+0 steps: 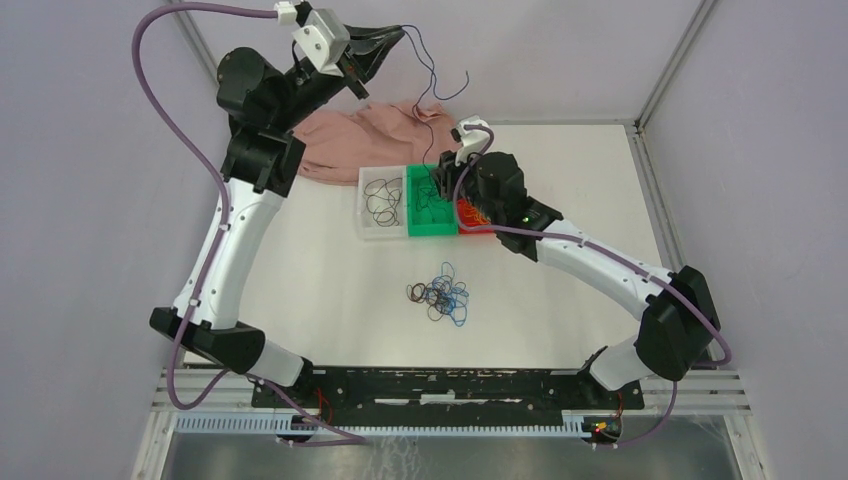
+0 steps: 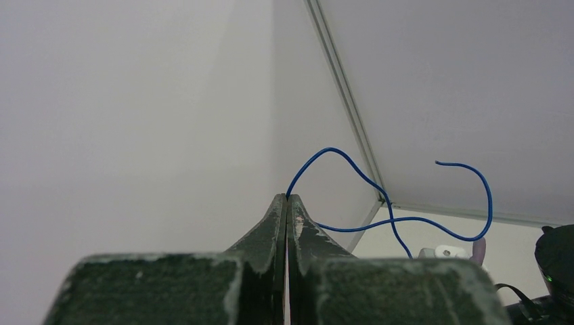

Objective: Untangle the cables

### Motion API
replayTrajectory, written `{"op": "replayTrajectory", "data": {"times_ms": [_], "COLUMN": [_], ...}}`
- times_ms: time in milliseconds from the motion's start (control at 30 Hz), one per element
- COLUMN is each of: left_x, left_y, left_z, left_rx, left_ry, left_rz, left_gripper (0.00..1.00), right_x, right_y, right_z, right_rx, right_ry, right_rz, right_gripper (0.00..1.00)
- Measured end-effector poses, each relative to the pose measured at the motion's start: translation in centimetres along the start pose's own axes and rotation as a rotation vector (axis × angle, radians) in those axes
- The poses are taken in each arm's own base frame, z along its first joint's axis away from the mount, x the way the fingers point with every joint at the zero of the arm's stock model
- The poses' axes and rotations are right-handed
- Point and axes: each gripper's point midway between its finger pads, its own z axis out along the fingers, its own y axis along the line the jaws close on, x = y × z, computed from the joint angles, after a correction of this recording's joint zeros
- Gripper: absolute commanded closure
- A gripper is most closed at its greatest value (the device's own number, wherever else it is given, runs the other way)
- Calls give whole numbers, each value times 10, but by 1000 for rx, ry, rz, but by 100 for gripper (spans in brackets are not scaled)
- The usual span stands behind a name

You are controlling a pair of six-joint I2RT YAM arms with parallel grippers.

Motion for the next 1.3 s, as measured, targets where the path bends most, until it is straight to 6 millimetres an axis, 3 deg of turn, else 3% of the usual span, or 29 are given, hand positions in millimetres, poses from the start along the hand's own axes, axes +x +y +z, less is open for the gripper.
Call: {"op": "replayTrajectory", "data": {"times_ms": [233, 367, 633, 867, 1000, 1133, 1300], "left_x": [4, 23, 63, 73, 83, 106, 159], "left_y": [0, 1, 11, 15, 18, 25, 22], "left_z": [17, 28, 39, 42, 42, 39, 24], "left_rx": [0, -4, -35, -47, -62, -104, -130], "left_ry": [-14, 5, 67, 72, 96, 169, 326], "left_rz": [35, 35, 59, 94, 103, 108, 86], "left_gripper": [97, 97, 97, 97, 97, 97, 97], "right_x": [3, 5, 24, 30, 46, 64, 78], "right_y": [-23, -40, -53, -63, -78, -94, -109], "right_z": [0, 0, 8, 8, 3, -6, -23], "right_rx": [77, 143, 186, 219, 266, 314, 357], "right_ry": [11, 19, 63, 74, 103, 141, 163], "right_rz": [-1, -2, 6, 19, 30, 49, 81], "right_gripper": [61, 61, 61, 61, 48, 38, 36]}}
